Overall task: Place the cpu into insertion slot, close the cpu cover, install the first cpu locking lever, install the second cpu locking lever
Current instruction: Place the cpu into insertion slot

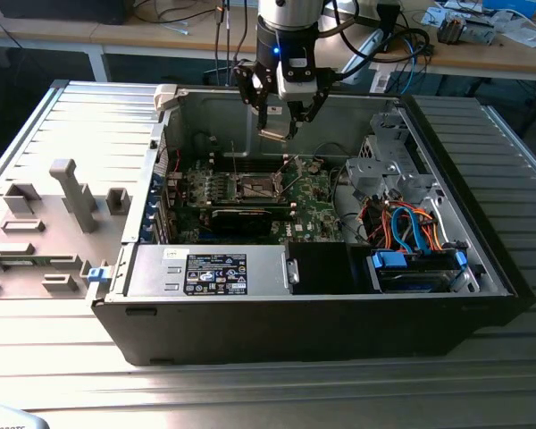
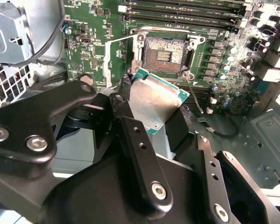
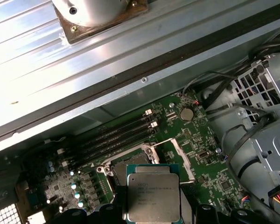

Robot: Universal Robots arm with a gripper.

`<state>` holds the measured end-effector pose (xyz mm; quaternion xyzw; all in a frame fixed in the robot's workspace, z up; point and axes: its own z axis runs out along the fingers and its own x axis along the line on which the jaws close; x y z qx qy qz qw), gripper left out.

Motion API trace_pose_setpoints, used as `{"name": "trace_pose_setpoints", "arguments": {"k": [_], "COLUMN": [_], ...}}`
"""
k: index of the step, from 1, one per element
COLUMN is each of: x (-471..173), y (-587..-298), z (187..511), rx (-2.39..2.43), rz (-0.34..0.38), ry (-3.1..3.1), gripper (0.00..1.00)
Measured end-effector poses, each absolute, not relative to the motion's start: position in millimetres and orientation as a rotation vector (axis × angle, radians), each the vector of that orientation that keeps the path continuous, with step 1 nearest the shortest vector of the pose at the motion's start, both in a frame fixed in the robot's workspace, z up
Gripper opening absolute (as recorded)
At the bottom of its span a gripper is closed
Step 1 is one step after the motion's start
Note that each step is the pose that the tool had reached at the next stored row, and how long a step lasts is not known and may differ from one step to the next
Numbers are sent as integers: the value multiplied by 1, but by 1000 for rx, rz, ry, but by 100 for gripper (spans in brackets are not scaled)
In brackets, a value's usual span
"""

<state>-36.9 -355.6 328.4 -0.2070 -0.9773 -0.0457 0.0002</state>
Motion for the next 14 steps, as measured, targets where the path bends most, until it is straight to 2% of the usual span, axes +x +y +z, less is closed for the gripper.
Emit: {"name": "trace_pose_setpoints", "arguments": {"k": [14], "x": [-37], "y": [-356], "z": [328], "rx": [-679], "rz": [-144], "ry": [-3064], "gripper": [54]}}
